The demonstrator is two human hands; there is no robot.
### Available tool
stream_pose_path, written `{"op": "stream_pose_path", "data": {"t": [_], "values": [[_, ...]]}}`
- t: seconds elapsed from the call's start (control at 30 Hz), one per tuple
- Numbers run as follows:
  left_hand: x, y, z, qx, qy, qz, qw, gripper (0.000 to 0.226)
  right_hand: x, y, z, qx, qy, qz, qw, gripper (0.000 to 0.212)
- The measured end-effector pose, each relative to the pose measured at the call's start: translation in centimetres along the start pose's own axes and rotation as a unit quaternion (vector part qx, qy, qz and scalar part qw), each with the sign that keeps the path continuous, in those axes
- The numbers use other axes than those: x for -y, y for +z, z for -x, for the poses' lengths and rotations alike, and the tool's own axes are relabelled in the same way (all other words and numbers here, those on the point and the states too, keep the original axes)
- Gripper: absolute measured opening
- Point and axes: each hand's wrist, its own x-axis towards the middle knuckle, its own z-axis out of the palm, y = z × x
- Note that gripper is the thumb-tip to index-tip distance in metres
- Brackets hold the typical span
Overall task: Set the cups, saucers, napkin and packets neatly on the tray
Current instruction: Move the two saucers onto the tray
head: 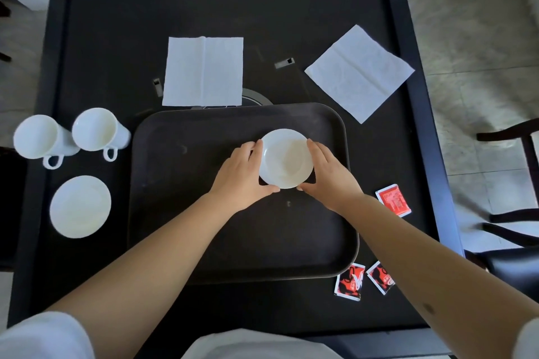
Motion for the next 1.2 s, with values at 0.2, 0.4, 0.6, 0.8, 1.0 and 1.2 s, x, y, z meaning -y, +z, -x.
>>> {"op": "stream_pose_path", "data": {"t": [0.2, 0.4, 0.6, 0.8, 1.0, 1.2], "values": [[-0.1, 0.1, 0.1, -0.022, -0.009, -0.034, 0.999, 0.106, -0.1, -0.2, -0.3, 0.003, 0.006, 0.045, 0.999, 0.103], [0.0, 0.7, 0.4, 0.008, -0.039, -0.005, 0.999, 0.110, 0.0, -0.1, -0.2, 0.017, 0.010, 0.072, 0.997, 0.105], [-0.1, 0.5, 0.4, 0.029, -0.044, -0.007, 0.999, 0.110, 0.4, -0.1, 0.0, 0.048, 0.032, 0.091, 0.994, 0.110], [0.1, -1.0, 2.2, 0.052, -0.019, -0.048, 0.997, 0.105, 2.0, -0.5, 2.0, 0.044, 0.069, 0.116, 0.990, 0.113], [1.9, -3.9, 7.4, 0.064, -0.010, -0.052, 0.997, 0.093, 5.5, 0.7, 5.5, 0.028, 0.029, 0.165, 0.986, 0.102], [4.5, -6.7, 14.0, 0.049, -0.013, -0.028, 0.998, 0.087, 10.9, 3.1, 8.3, 0.042, 0.011, 0.199, 0.979, 0.104]]}}
